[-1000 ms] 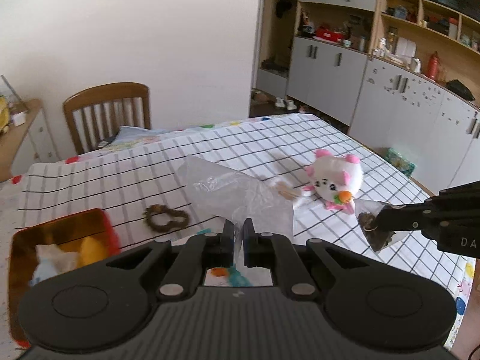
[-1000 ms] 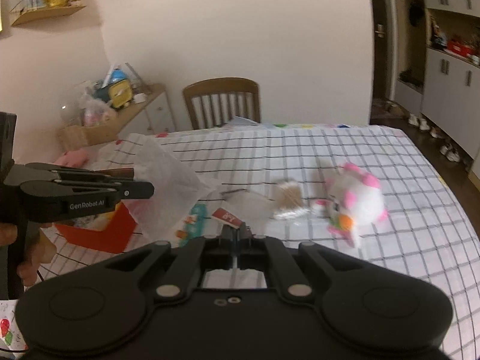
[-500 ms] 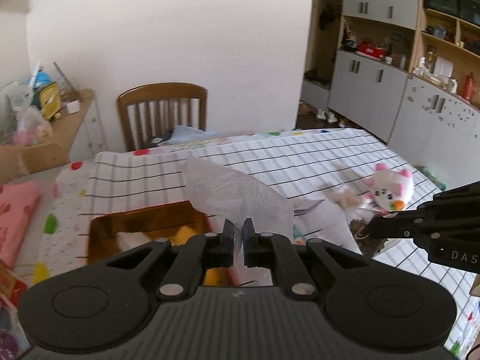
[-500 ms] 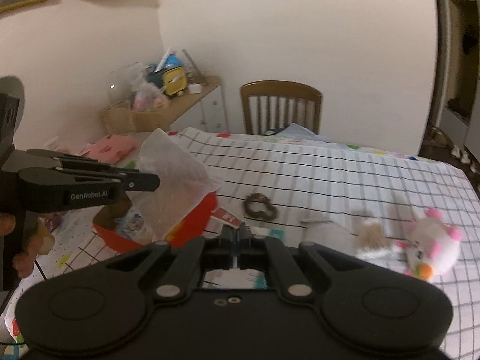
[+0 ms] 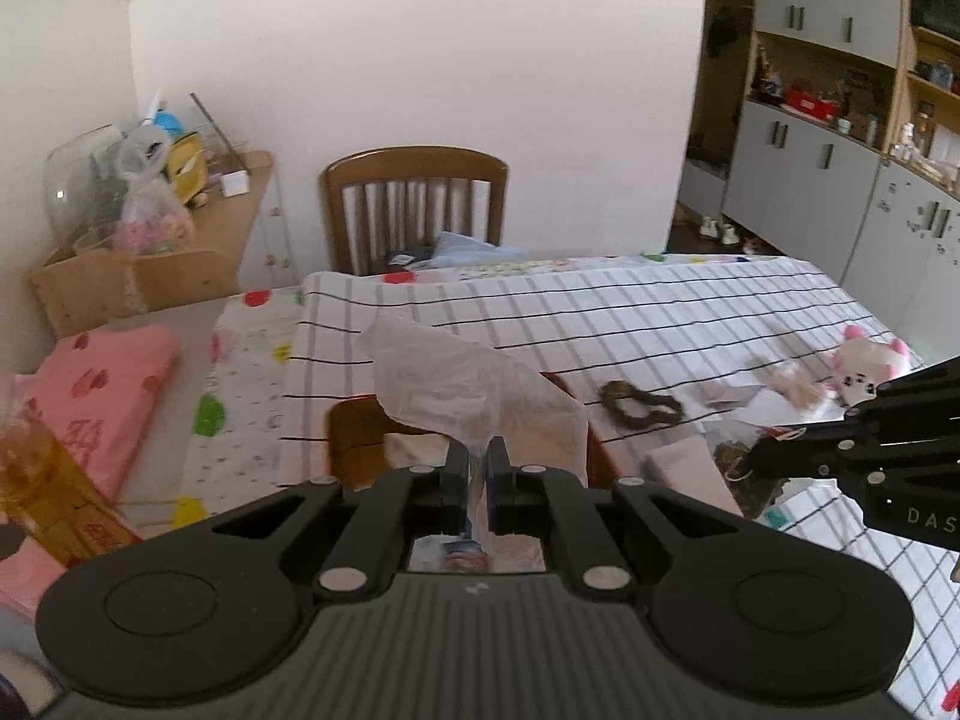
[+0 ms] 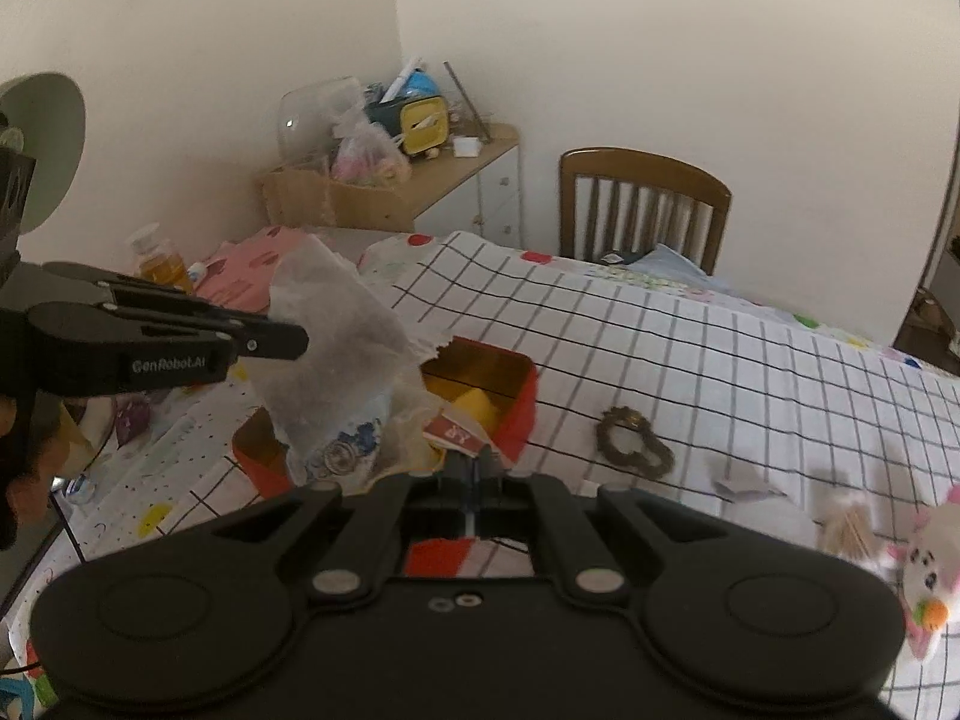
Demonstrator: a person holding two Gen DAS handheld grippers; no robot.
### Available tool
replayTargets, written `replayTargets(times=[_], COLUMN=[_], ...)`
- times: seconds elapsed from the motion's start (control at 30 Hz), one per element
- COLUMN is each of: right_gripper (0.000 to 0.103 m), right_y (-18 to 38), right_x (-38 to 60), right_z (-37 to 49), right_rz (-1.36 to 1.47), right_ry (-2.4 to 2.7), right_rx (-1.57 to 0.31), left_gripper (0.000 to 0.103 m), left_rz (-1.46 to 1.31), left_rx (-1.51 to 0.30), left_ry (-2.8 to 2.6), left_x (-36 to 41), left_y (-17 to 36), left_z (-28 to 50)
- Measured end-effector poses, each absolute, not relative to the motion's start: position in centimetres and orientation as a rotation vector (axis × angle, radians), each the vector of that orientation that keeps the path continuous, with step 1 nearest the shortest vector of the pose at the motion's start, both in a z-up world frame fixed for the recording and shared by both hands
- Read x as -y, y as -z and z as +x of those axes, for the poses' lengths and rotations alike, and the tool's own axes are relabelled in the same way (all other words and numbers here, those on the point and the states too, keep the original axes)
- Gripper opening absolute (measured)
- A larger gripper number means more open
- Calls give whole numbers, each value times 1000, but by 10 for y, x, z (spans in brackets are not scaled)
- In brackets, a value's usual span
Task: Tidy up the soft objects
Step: 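Carry the plastic bag and tea packet over the tin box with both grippers, then open both grippers to drop the plastic bag and tea packet into the box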
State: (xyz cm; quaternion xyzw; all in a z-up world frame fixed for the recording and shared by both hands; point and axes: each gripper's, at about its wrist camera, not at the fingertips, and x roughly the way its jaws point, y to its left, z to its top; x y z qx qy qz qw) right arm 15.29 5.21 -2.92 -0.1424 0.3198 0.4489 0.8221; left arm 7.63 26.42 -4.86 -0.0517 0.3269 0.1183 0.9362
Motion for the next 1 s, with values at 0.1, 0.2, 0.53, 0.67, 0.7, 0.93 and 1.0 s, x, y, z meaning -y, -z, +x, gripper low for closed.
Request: replayTargets(times=[0.1,0.2,0.53,0.67,0.7,0.93,1.0], right_gripper=[1,1,1,1,1,2,2], right_y=[33,39,69,78,80,94,96], right_x=[-66,-80,-118,-127,-129,-135,-134], right_z=[153,155,164,166,167,175,176], right_rz=[-323,-346,-425,-447,-451,-441,-435], right_ry=[-969,-976,-987,-995,-995,-988,-994], right_rx=[-686,-700,-757,-772,-776,-830,-844], left_gripper=[6,6,6,6,6,6,6], left_rz=[-109,-99,-156,-146,-148,-162,-167], left_rx=[-681,-703,-797,-818,-824,-874,-890], left_ry=[-257,-264,-242,-223,-219,-192,-184], left_x=[-278,-288,-307,-306,-307,-306,-305], left_y=[52,60,98,105,107,123,127], left_z=[75,78,99,109,111,123,123])
